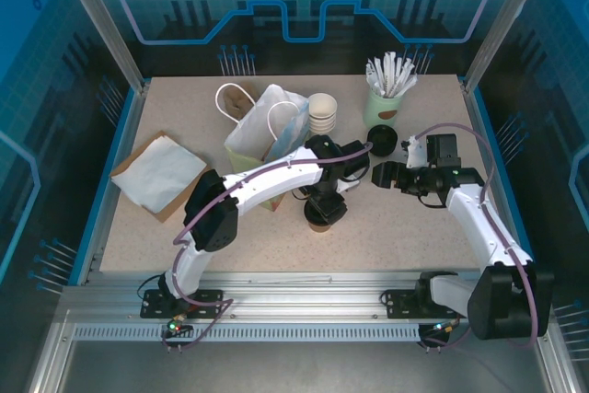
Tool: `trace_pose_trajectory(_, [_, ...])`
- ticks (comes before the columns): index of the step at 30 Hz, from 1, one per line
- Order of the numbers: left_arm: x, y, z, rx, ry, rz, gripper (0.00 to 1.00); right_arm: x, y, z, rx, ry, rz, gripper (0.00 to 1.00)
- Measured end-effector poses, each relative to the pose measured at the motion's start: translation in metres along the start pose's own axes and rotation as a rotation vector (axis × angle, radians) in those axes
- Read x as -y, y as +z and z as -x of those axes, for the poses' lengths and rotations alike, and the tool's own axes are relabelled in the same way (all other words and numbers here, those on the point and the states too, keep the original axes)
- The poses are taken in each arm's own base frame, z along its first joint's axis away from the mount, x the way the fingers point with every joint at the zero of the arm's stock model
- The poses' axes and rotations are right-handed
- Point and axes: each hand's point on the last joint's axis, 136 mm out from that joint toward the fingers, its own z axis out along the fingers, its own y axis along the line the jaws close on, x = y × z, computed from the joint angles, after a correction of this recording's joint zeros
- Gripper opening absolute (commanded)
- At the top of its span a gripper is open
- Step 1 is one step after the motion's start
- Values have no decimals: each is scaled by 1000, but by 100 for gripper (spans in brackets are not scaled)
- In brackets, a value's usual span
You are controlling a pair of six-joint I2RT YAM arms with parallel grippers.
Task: Pack the takeout coffee
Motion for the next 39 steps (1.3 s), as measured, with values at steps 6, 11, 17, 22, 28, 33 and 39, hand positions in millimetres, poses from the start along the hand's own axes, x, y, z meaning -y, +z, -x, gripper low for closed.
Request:
trace_pose_trajectory(6, [0,-1,0,4,0,0,59,0,1,0,-3,2,0,81])
trace_pose_trajectory(11, [0,-14,-4,16,19,-2,56,-2,-2,1,6,-2,2,81])
trace_pose_trajectory(17, [0,-91,-3,194,47,-24,54,-21,-25,24,100,-58,0,81])
trace_pose_trajectory(22, [-2,-200,1,501,63,-40,52,-41,-46,47,183,-118,4,81])
trace_pose_trajectory(28, [-42,-303,-16,795,-24,1,49,-56,-43,51,178,-161,9,81])
trace_pose_trajectory(33, [-90,-341,-26,924,-147,66,49,-63,-31,47,141,-177,9,81])
trace_pose_trajectory(39, [-147,-355,-39,975,-313,135,49,-67,-22,41,110,-195,7,81])
